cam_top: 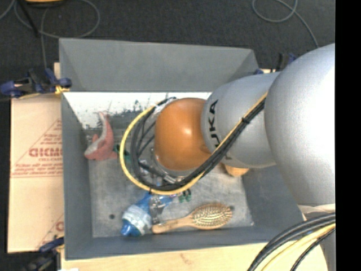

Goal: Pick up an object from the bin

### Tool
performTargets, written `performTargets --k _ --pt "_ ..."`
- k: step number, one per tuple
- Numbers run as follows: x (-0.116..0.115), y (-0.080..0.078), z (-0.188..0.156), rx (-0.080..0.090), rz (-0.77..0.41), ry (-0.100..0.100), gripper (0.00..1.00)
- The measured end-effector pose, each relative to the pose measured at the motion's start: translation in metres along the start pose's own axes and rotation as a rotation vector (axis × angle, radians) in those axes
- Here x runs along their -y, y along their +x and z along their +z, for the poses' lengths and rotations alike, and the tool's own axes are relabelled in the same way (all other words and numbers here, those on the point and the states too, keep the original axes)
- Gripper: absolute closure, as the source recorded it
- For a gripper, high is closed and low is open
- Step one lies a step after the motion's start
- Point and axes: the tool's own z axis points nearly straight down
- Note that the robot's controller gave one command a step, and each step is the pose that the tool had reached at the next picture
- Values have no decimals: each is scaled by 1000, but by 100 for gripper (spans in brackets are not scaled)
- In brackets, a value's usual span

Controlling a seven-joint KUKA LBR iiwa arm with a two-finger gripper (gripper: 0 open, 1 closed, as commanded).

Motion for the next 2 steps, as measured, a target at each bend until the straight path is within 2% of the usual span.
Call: performTargets --k 1,2 --pt "62 -12 26 -2 8 -13 100" --pt "63 -12 26 0 10 -12 100"
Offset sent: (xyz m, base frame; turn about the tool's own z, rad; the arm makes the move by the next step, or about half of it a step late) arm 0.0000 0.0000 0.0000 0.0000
